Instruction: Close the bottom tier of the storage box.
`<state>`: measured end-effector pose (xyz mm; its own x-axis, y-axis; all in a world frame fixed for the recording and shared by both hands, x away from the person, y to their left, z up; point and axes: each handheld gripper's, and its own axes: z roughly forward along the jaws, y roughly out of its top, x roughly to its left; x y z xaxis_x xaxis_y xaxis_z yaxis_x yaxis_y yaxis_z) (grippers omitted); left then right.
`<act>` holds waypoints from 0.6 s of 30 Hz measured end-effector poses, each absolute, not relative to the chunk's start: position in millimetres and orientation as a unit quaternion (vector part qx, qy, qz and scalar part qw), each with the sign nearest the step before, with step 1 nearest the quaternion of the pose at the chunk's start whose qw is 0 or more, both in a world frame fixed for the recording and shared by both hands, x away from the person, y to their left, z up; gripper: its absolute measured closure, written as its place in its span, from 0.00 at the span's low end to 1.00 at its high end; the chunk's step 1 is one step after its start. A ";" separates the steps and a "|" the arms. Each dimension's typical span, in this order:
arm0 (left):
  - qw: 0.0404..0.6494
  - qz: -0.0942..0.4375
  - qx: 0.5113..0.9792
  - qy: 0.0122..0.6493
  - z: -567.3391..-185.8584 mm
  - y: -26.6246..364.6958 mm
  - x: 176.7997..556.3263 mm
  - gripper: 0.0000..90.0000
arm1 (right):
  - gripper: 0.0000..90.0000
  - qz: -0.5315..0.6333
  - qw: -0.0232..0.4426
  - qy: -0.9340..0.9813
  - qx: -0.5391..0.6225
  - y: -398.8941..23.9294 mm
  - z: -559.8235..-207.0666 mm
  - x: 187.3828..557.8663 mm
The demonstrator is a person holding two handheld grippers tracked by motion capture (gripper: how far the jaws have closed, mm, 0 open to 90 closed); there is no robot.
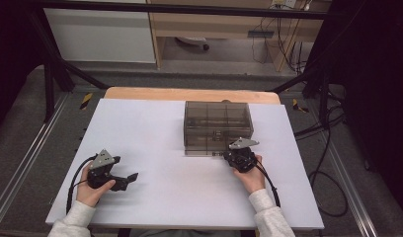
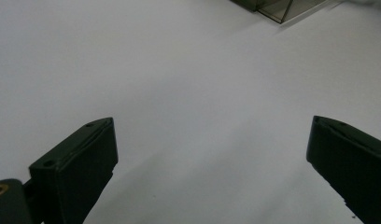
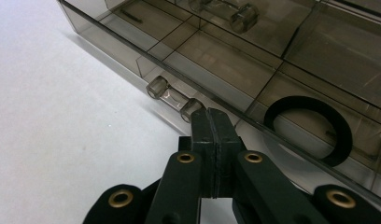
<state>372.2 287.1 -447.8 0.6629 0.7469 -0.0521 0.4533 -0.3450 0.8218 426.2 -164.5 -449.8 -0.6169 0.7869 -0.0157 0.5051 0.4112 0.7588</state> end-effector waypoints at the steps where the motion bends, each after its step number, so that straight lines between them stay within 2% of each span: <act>1: 0.433 0.170 0.802 0.374 -447.7 287.1 372.2 0.02 | 1.00 0.372 0.190 0.819 0.394 -164.5 -449.8 426.4; 18: 0.433 0.169 0.802 0.374 -447.9 287.1 372.2 0.02 | 1.00 0.372 0.193 0.817 0.396 -164.8 -450.5 430.1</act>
<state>372.2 287.1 -447.9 0.6628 0.7469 -0.0527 0.4537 -0.3447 0.8218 430.1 -164.8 -450.5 -0.6124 0.7903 -0.0209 0.5028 0.4098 0.7611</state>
